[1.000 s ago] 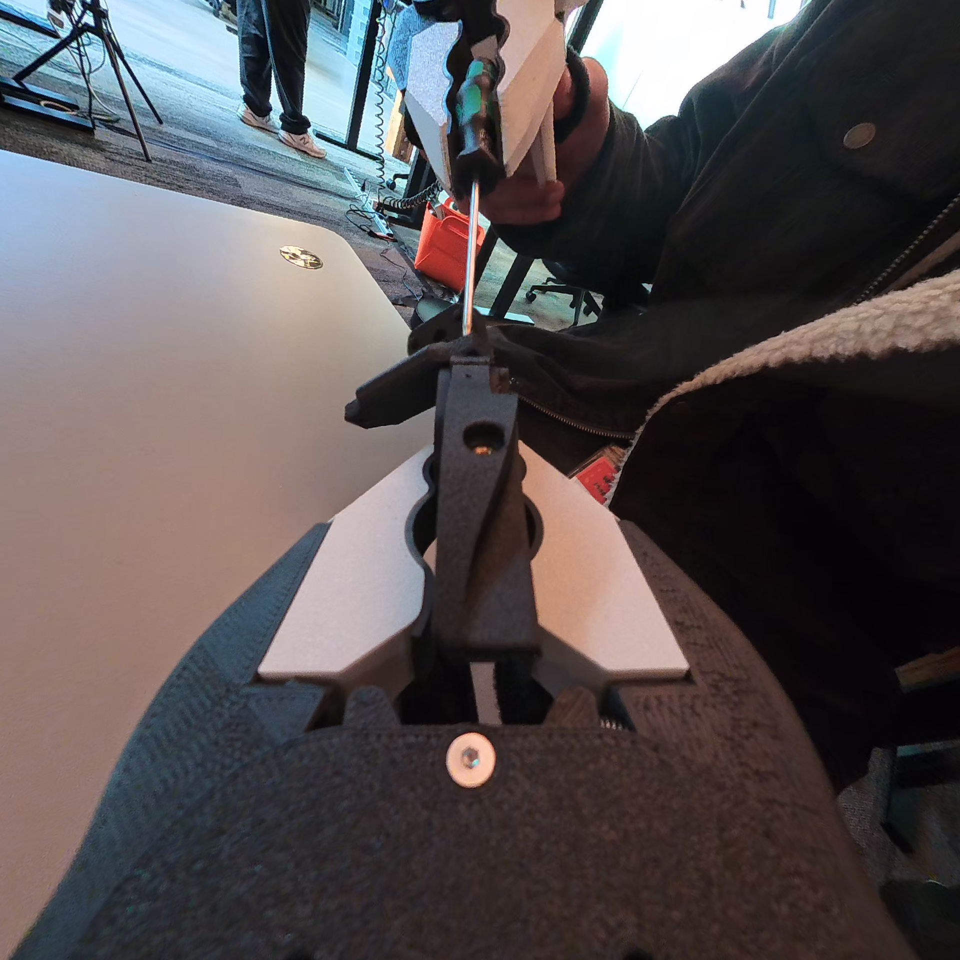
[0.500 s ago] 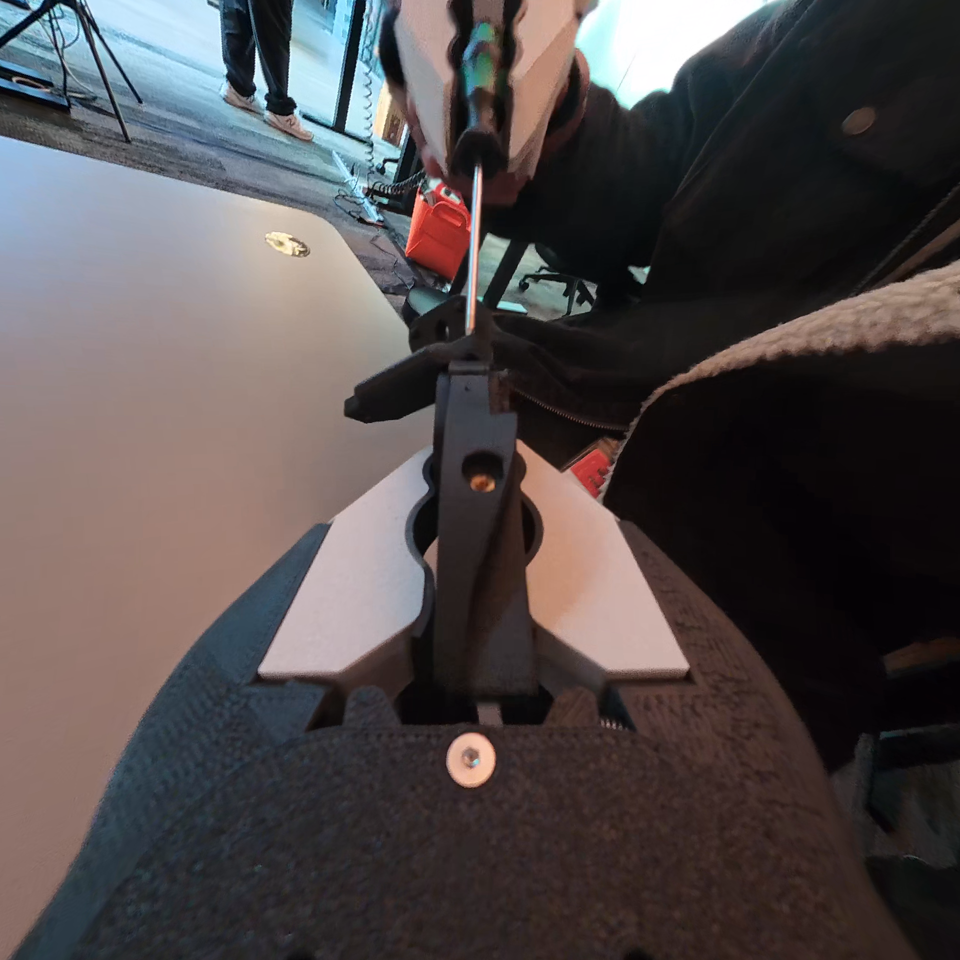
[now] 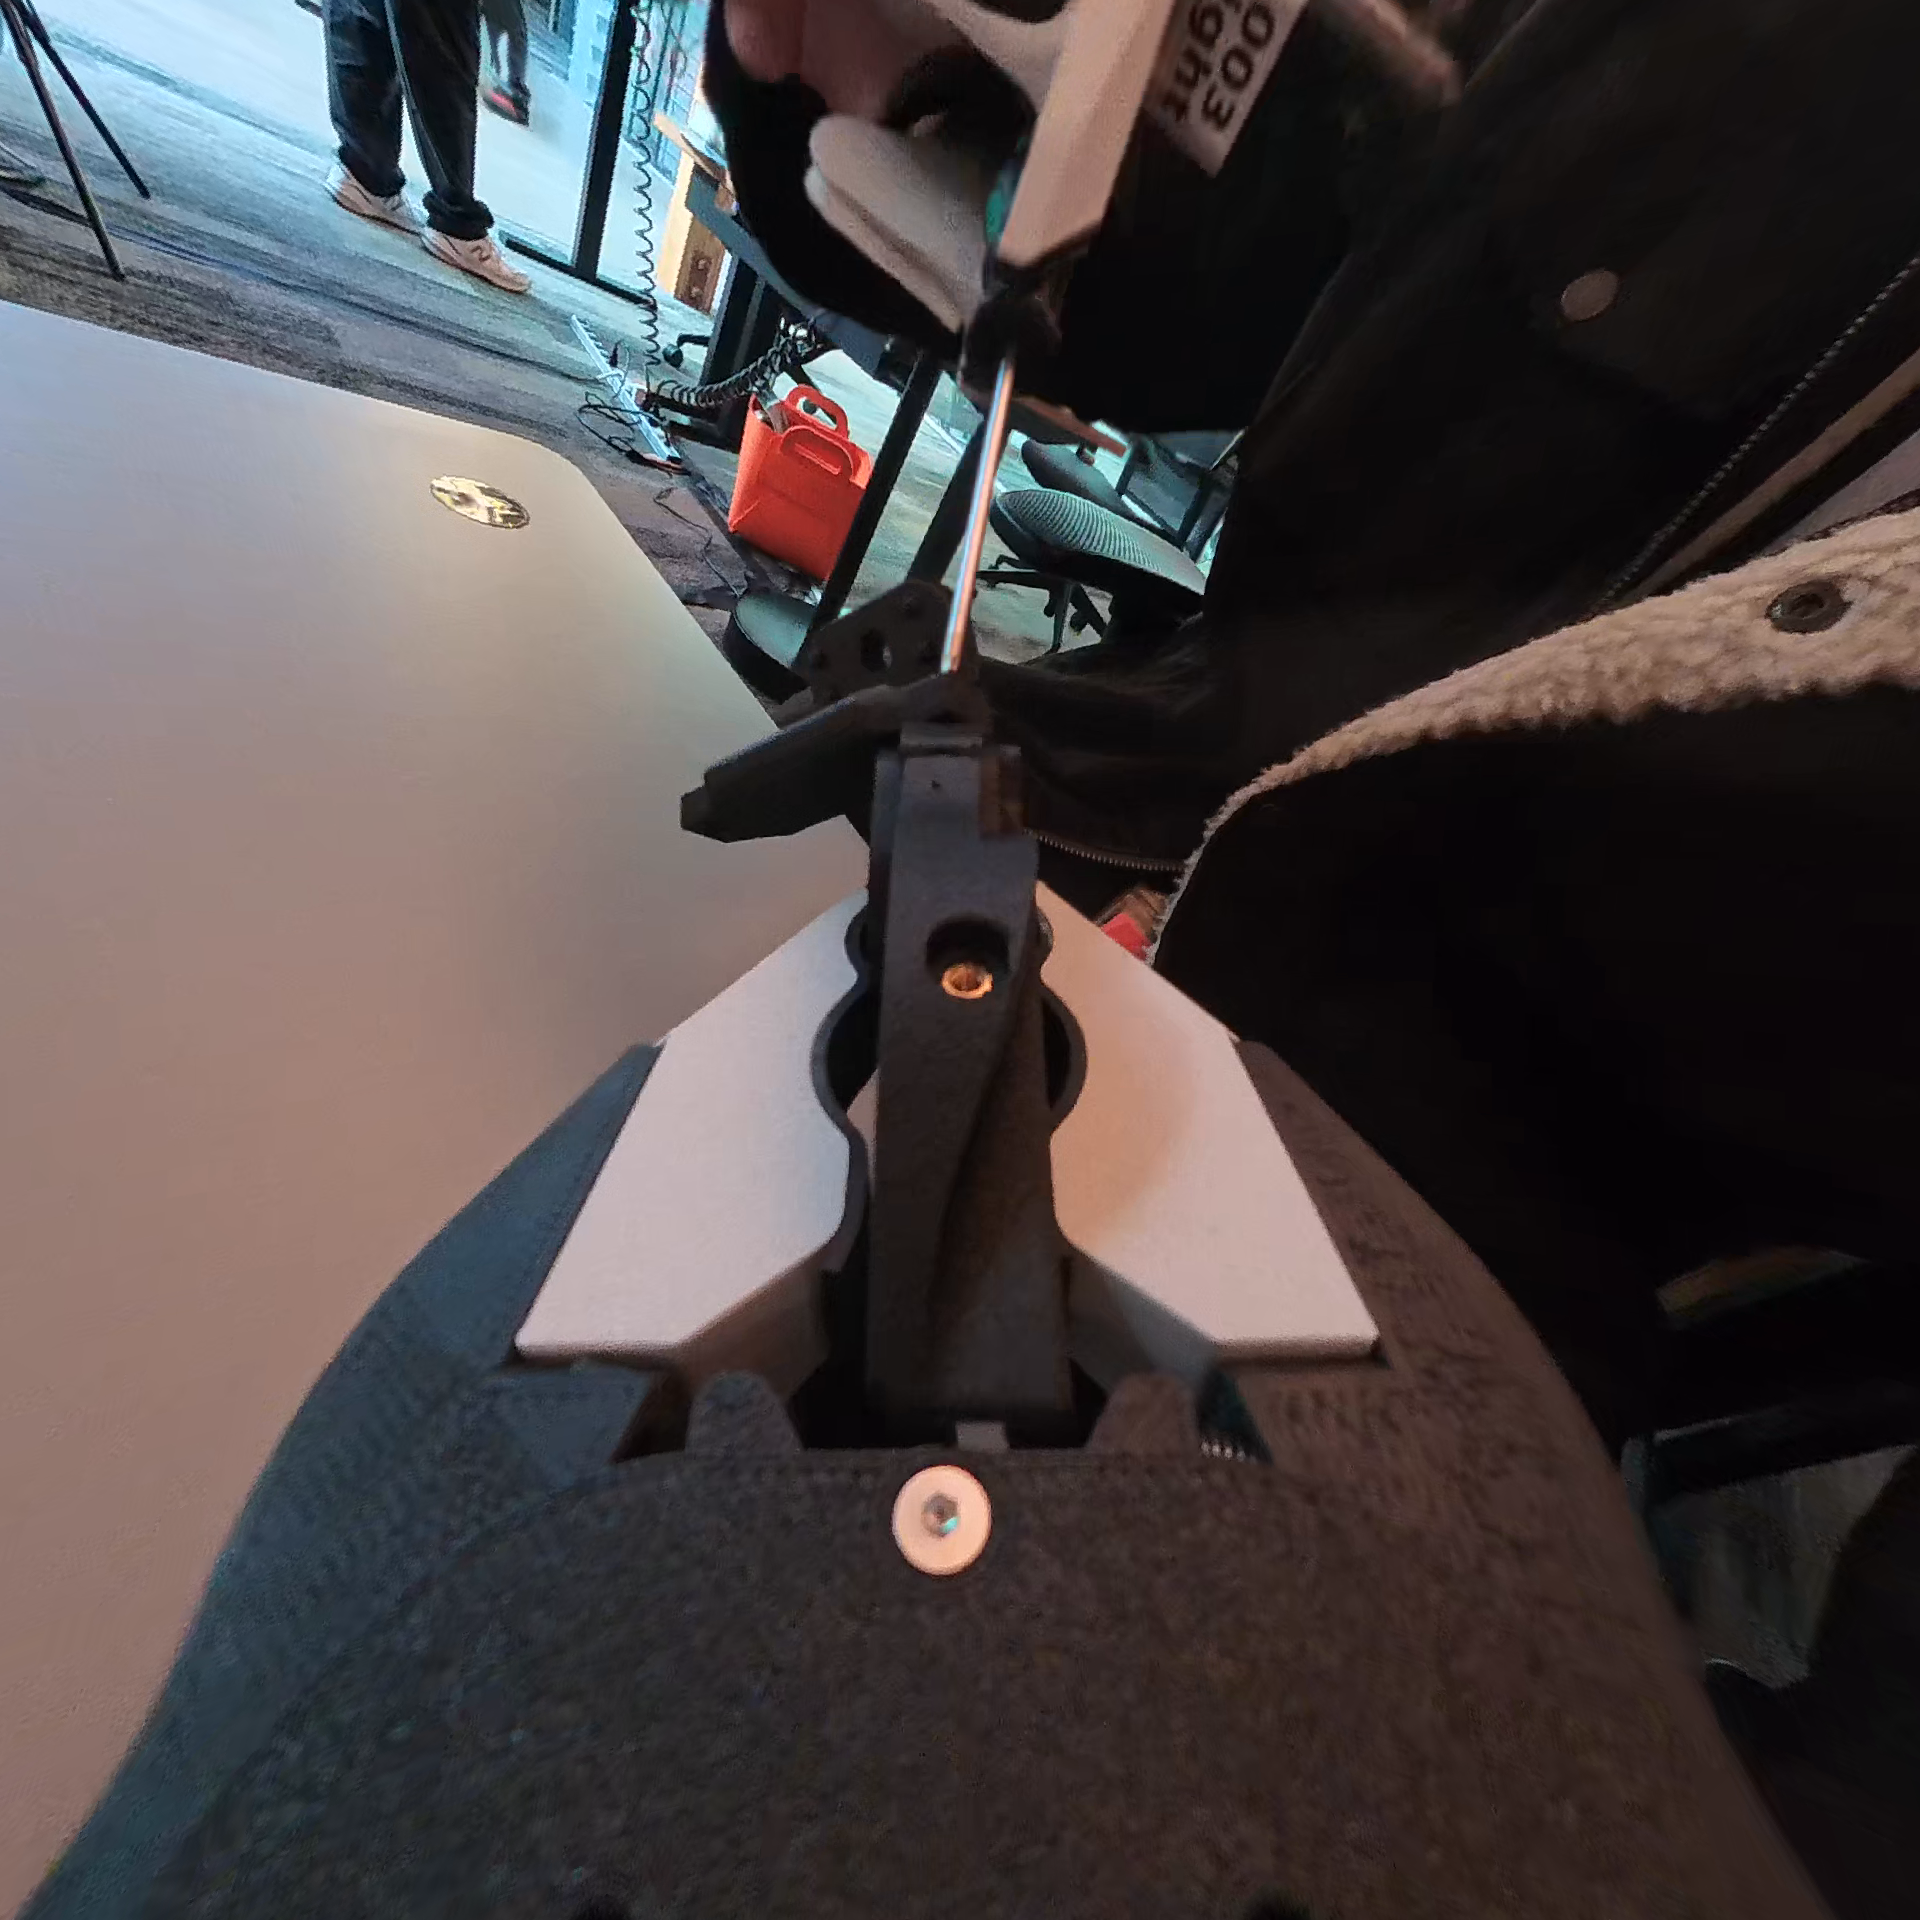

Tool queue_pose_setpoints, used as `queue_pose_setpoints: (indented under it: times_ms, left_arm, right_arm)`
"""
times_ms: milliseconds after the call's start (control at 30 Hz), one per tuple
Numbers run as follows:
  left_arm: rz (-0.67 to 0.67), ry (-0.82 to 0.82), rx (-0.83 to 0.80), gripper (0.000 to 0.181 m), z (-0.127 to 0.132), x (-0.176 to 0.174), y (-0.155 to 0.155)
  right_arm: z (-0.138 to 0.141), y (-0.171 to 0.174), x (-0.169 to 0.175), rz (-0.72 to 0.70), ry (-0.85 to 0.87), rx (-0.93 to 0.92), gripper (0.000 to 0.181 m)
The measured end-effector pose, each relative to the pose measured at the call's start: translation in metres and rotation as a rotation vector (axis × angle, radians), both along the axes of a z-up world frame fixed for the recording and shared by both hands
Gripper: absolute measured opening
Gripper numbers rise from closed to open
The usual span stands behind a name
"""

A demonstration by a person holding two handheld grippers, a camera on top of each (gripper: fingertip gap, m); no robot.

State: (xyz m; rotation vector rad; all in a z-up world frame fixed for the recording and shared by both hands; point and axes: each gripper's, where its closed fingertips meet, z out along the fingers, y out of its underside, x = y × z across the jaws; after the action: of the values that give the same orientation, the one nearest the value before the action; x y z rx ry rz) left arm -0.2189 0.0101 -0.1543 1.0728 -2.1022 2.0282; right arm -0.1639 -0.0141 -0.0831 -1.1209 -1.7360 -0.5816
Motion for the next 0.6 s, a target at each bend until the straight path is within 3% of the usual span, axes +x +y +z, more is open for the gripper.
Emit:
queue_pose_setpoints:
  times_ms: [100,233,333,433,533,600]
  left_arm:
    - [-0.012,-0.001,0.0,0.022,0.0,0.0,-0.003]
    - [0.003,-0.011,-0.003,0.022,0.003,-0.002,0.002]
    - [0.034,-0.021,-0.011,0.022,0.005,0.002,0.007]
    - [0.049,-0.026,-0.005,0.022,0.005,0.004,0.009]
    - [0.051,-0.024,-0.003,0.022,0.004,0.004,0.009]
    - [0.048,-0.022,0.005,0.022,0.003,0.004,0.008]
  right_arm:
    - [-0.002,-0.006,-0.002,0.025,-0.076,0.067,0.016]
    - [0.007,-0.018,-0.001,-0.063,0.161,-0.082,0.016]
    - [0.019,-0.018,0.013,-0.244,0.545,-0.258,0.016]
    - [0.005,-0.015,0.022,-0.505,1.026,-0.661,0.016]
    - [-0.003,-0.012,0.015,-0.628,1.487,-1.072,0.017]
    - [-0.005,-0.007,0.013,-0.638,1.638,-1.193,0.017]
